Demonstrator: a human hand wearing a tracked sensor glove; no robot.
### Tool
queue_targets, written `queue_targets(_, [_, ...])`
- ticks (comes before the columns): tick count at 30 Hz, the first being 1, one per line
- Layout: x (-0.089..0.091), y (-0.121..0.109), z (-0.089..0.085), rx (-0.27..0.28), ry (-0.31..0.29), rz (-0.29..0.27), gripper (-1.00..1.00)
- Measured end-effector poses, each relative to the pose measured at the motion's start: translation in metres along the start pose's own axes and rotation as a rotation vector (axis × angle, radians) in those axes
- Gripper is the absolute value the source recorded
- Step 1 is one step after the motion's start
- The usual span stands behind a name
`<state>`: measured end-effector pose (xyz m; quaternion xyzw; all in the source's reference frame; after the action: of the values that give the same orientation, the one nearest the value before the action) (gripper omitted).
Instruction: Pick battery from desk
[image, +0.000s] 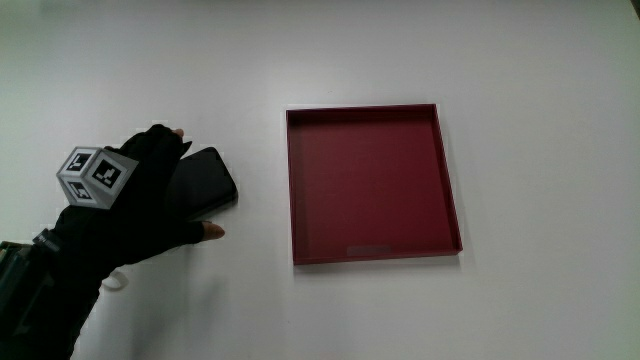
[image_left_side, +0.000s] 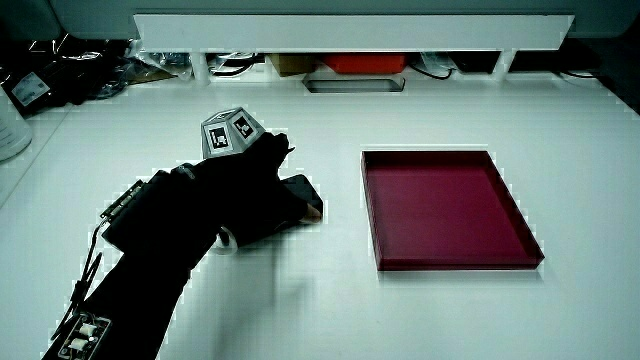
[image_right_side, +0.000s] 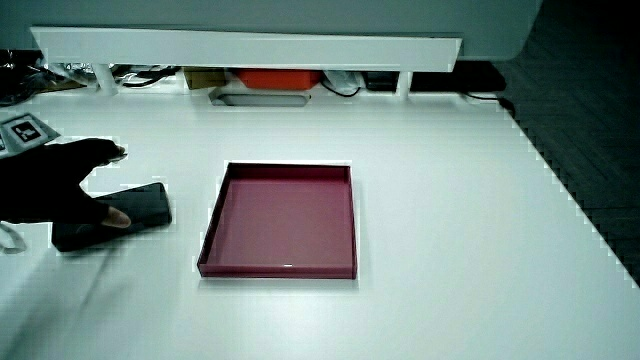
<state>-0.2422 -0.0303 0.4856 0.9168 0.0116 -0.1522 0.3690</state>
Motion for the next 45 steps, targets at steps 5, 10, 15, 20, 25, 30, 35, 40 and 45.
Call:
queue_targets(5, [-0.006,0.008,-0.01,-0.008,0.029,0.043,0.0])
queue_targets(10, [-0.007,0.011,-0.013,0.009,0.051,0.049,0.0])
queue_targets(15, [-0.009,0.014,-0.015,0.027,0.054,0.032,0.06])
queue_targets(20, [-0.003,0.011,-0.011,0.028,0.062,0.037,0.35])
queue_targets(25, [-0.005,0.011,-0.011,0.075,0.06,0.015,0.65])
queue_targets(30, [-0.006,0.01,-0.01,0.096,0.066,0.006,0.94])
queue_targets(35, [-0.009,0.01,-0.011,0.113,0.043,-0.016,1.0])
queue_targets(40, [-0.001,0.006,-0.005,0.128,0.039,-0.044,1.0])
queue_targets(45, [0.017,0.007,0.0,0.139,-0.017,-0.134,1.0])
